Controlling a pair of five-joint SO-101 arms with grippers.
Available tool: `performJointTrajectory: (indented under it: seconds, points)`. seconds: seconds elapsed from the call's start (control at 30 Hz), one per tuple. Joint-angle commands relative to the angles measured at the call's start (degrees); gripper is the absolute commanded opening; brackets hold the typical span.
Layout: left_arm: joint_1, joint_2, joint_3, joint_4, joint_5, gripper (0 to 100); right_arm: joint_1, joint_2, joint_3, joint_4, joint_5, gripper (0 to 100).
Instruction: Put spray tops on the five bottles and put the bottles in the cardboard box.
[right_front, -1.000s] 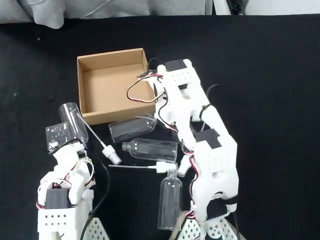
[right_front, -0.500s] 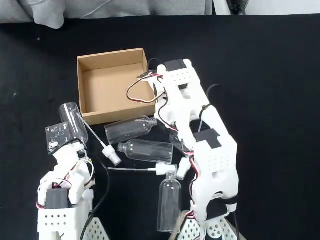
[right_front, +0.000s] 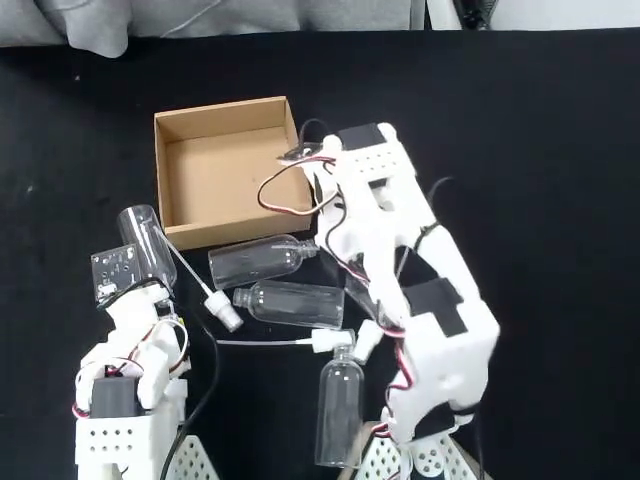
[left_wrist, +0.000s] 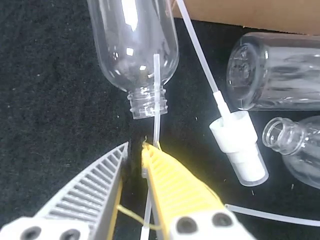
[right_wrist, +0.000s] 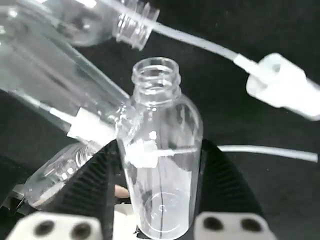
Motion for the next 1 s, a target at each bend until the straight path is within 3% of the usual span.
performJointTrajectory:
  seconds: [0.0, 0.97]
  points:
    - [-0.1, -0.5, 1.4, 0.2, -0.4, 4, -1.3, -8.0, 2.0, 1.8, 0.3, 9.2]
    - [-0.1, -0.5, 1.4, 0.2, -0.4, 4, -1.3, -37.9, 10.2, 0.4, 0.4, 9.2]
